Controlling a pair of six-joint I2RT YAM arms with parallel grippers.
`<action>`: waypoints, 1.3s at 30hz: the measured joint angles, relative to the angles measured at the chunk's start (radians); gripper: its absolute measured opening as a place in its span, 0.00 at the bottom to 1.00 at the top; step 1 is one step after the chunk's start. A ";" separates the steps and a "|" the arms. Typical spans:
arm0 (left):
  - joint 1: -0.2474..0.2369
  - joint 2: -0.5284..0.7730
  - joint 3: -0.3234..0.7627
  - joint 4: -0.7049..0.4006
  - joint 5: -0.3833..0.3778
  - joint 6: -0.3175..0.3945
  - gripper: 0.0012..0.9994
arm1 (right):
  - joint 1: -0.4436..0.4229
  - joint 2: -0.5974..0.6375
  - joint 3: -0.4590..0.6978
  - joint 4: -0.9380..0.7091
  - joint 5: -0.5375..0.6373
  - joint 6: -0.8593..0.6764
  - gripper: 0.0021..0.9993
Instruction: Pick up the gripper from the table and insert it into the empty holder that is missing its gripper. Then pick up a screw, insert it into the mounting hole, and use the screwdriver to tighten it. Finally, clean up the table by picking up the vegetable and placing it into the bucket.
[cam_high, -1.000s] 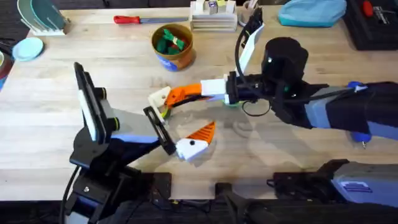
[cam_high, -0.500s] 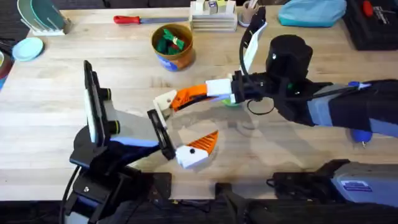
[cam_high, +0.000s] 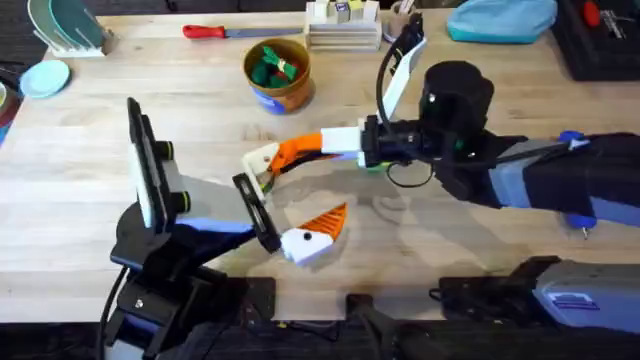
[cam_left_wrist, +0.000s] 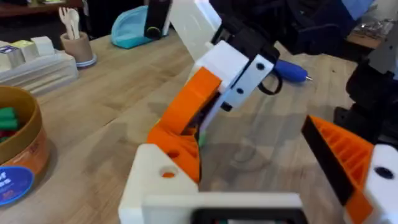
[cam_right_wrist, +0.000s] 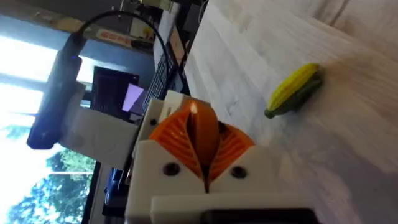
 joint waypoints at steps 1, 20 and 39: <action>0.002 0.000 0.000 0.000 -0.010 -0.003 0.99 | 0.011 0.000 0.001 0.003 0.024 0.002 0.00; -0.001 -0.006 0.000 0.000 -0.003 -0.018 0.99 | 0.099 0.000 0.009 0.002 0.116 0.018 0.00; -0.001 -0.006 0.000 0.001 -0.021 -0.018 0.99 | 0.113 0.000 0.009 0.007 0.157 0.024 0.00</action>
